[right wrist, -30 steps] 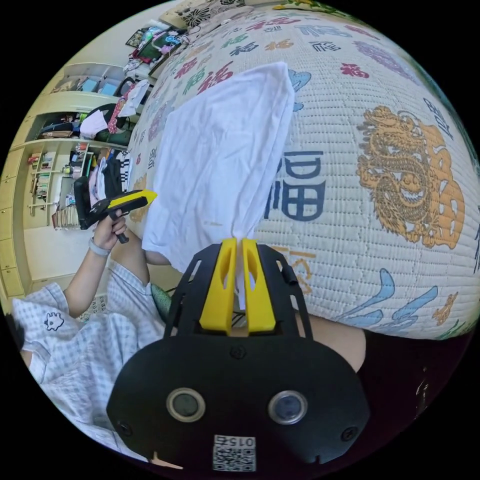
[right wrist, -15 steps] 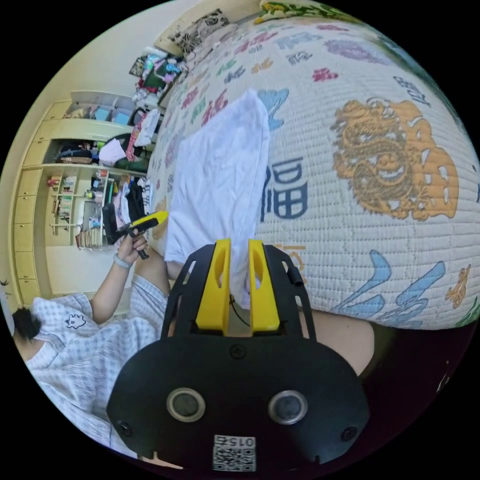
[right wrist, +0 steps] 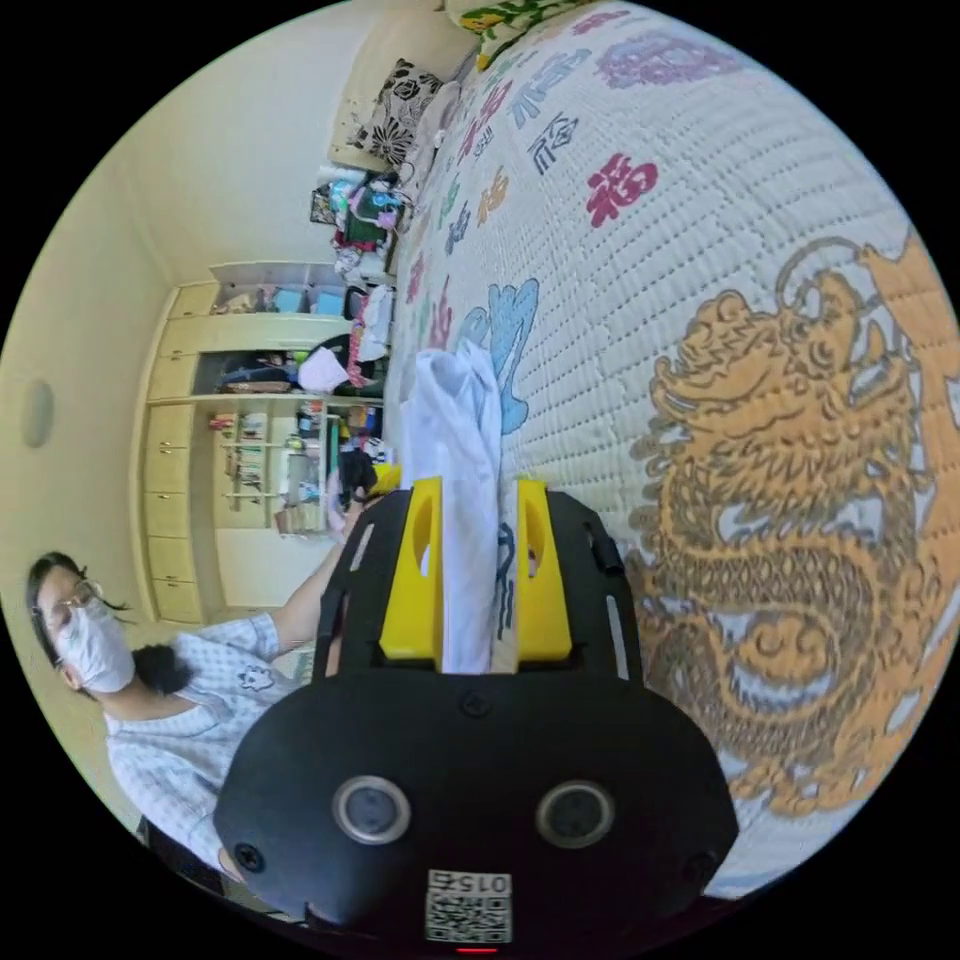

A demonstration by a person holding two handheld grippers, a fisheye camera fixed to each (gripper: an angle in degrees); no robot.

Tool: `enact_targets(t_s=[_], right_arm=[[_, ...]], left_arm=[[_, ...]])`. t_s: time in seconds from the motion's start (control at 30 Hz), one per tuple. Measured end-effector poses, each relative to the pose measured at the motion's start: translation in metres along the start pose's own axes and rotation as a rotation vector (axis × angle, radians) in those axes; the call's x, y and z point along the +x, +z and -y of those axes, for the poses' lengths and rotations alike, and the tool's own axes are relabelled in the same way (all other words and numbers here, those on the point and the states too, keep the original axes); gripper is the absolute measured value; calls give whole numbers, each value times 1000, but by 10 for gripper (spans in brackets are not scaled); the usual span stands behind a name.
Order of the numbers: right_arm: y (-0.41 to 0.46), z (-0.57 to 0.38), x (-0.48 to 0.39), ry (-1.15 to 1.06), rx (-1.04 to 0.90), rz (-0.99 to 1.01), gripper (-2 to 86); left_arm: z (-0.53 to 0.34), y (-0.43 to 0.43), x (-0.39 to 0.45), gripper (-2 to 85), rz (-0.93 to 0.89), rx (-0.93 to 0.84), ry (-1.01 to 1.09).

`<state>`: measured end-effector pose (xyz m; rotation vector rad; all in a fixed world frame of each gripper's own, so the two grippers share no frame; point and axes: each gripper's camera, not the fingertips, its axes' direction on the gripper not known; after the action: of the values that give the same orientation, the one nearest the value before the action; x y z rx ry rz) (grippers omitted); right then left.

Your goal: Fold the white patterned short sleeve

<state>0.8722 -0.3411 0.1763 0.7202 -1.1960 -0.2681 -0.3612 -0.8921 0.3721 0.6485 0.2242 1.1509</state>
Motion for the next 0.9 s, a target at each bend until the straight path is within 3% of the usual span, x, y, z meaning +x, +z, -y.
enact_targets(t_s=[0.2, 0.33, 0.63, 0.9], right_arm=[[27, 7, -16, -61, -18, 94, 78], [39, 2, -35, -92, -29, 109, 48], [18, -65, -122, -248, 82, 3, 26], [-37, -161, -204, -274, 358, -211, 26]], left_arm=[[19, 23, -2, 100, -54, -67, 34], [23, 28, 6, 37, -13, -114, 42], [5, 25, 103, 7, -10, -101, 309], [16, 90, 244, 4, -109, -212, 585]])
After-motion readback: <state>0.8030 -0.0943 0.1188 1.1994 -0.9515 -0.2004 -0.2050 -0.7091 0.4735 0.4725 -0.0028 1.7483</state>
